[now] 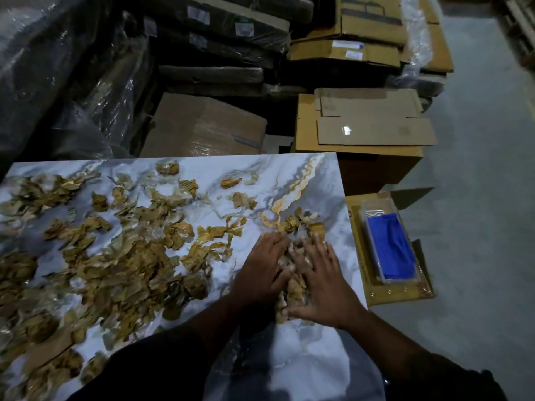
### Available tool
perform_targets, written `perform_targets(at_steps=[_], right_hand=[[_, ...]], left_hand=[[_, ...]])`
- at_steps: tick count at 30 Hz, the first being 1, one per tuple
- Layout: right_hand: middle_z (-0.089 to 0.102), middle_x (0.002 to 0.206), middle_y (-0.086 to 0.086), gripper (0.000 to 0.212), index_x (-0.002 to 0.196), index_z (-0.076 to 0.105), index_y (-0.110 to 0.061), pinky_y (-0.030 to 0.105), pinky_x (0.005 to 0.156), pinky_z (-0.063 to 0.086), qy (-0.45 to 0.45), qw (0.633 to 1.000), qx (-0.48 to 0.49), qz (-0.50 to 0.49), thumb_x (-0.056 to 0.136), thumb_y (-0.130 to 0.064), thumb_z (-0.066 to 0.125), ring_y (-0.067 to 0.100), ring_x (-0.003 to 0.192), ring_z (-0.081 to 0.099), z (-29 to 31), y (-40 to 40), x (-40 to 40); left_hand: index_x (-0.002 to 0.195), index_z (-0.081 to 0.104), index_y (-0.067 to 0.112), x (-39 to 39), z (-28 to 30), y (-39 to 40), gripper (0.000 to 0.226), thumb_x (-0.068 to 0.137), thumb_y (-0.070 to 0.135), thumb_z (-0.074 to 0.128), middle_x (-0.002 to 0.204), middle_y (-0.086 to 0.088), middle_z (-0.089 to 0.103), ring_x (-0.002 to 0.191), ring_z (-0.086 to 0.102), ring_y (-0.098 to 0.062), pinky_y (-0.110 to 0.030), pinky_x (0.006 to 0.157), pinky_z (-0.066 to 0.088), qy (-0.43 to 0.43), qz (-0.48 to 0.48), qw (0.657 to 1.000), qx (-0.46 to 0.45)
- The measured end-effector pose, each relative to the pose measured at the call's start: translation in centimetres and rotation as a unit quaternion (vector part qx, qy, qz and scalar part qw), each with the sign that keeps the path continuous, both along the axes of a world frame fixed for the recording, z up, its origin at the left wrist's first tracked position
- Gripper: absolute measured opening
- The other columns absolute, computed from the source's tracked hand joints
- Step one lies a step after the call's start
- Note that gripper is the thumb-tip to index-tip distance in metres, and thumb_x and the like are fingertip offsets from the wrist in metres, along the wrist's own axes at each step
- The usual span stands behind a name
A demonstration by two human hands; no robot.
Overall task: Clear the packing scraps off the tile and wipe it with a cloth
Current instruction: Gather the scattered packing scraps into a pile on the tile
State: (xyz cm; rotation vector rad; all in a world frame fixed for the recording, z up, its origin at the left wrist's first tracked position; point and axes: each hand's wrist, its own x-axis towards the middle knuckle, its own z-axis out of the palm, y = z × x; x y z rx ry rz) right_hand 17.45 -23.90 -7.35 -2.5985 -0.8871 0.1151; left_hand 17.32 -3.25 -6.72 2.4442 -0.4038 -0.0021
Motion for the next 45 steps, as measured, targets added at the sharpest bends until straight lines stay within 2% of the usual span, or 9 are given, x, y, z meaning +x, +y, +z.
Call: perform_targets(at_steps=[4, 7, 10, 15, 20, 25, 35, 41, 45], right_hand=[[0.003, 0.171, 0.006, 0.105, 0.162, 0.016, -0.026, 0.053, 0.124, 0.008, -0.021, 0.998, 0.003, -0.054, 0.079, -0.076, 0.055, 0.033, 0.157, -0.002, -0.5, 1.1, 0.0], [0.026, 0.163, 0.011, 0.090, 0.159, 0.028, -0.023, 0.049, 0.119, 0.023, -0.028, 0.997, 0.012, -0.078, 0.081, -0.058, 0.055, 0.032, 0.152, 0.022, -0.2, 1.9, 0.4], [0.050, 0.136, 0.010, 0.073, 0.143, 0.048, -0.019, 0.045, 0.102, 0.042, -0.041, 0.995, 0.019, -0.091, 0.076, -0.044, 0.058, 0.031, 0.124, 0.047, 0.3, 3.0, 0.9], [0.060, 0.091, 0.004, 0.018, 0.097, 0.065, -0.014, 0.037, 0.076, 0.047, -0.067, 0.990, 0.038, -0.116, 0.080, -0.019, 0.061, 0.026, 0.084, 0.055, 1.0, 6.1, 1.0], [0.068, 0.090, -0.005, 0.014, 0.100, 0.065, -0.025, 0.033, 0.069, 0.051, 0.067, 0.967, 0.110, -0.220, 0.090, -0.015, 0.062, 0.016, 0.083, 0.065, 3.3, 9.0, 1.6], [0.073, 0.098, 0.000, 0.024, 0.110, 0.067, -0.021, 0.030, 0.066, 0.046, 0.100, 0.963, 0.169, -0.184, 0.086, -0.015, 0.066, 0.020, 0.088, 0.067, 6.2, 12.1, 1.6], [0.070, 0.126, 0.006, 0.051, 0.134, 0.063, -0.019, 0.035, 0.088, 0.053, 0.097, 0.968, 0.227, -0.051, 0.084, -0.023, 0.070, 0.026, 0.111, 0.066, 12.1, 25.9, 1.6], [0.054, 0.121, 0.008, 0.050, 0.129, 0.061, -0.019, 0.034, 0.071, 0.045, 0.100, 0.974, 0.205, -0.012, 0.080, -0.025, 0.066, 0.029, 0.100, 0.056, 10.3, 33.0, -0.4], [0.051, 0.119, 0.006, 0.047, 0.125, 0.060, -0.015, 0.041, 0.091, 0.042, 0.088, 0.990, 0.108, -0.003, 0.080, -0.025, 0.070, 0.028, 0.110, 0.047, 6.6, 34.9, -1.6]], left_hand=[[0.145, 0.046, 0.009, -1.6, -0.7, -1.2, 0.062, 0.097, 0.050, 0.048, 0.147, -0.010, 0.049, 0.139, 0.044, -0.025, -0.041, 0.121, 0.029, -0.031, 0.029, 0.999, -0.016], [0.142, 0.046, 0.014, -1.9, -0.7, -1.9, 0.059, 0.092, 0.042, 0.060, 0.142, -0.005, 0.052, 0.131, 0.049, -0.021, -0.034, 0.112, 0.037, -0.047, 0.069, 0.996, -0.044], [0.125, 0.055, 0.014, -1.7, -0.3, -2.1, 0.042, 0.094, 0.042, 0.058, 0.122, -0.002, 0.057, 0.111, 0.055, -0.019, -0.035, 0.097, 0.045, -0.056, 0.114, 0.991, -0.047], [0.101, 0.059, 0.013, -0.7, 0.9, -2.9, 0.033, 0.097, 0.044, 0.047, 0.098, 0.001, 0.057, 0.091, 0.056, -0.018, -0.040, 0.082, 0.048, -0.014, 0.268, 0.949, -0.164], [0.098, 0.058, 0.018, 0.7, 2.0, -2.3, 0.021, 0.092, 0.036, 0.049, 0.097, 0.001, 0.057, 0.093, 0.056, -0.019, -0.045, 0.087, 0.049, 0.040, 0.349, 0.898, -0.267], [0.093, 0.054, 0.023, 0.4, 4.4, 0.9, 0.018, 0.095, 0.040, 0.048, 0.092, 0.003, 0.056, 0.088, 0.057, -0.019, -0.048, 0.082, 0.049, 0.022, 0.374, 0.875, -0.306], [0.097, 0.056, 0.013, -2.1, 11.6, 14.8, 0.045, 0.095, 0.056, 0.042, 0.104, -0.002, 0.049, 0.089, 0.052, -0.015, -0.031, 0.079, 0.043, -0.120, 0.433, 0.874, -0.187], [0.118, 0.056, 0.021, -4.8, 10.7, 22.6, 0.024, 0.098, 0.034, 0.051, 0.110, 0.006, 0.053, 0.097, 0.051, -0.006, -0.020, 0.078, 0.038, -0.111, 0.414, 0.896, -0.116], [0.124, 0.061, 0.014, -6.3, 7.6, 25.5, 0.041, 0.096, 0.037, 0.042, 0.118, -0.004, 0.057, 0.112, 0.053, -0.020, -0.031, 0.090, 0.041, -0.018, 0.365, 0.930, -0.035]])
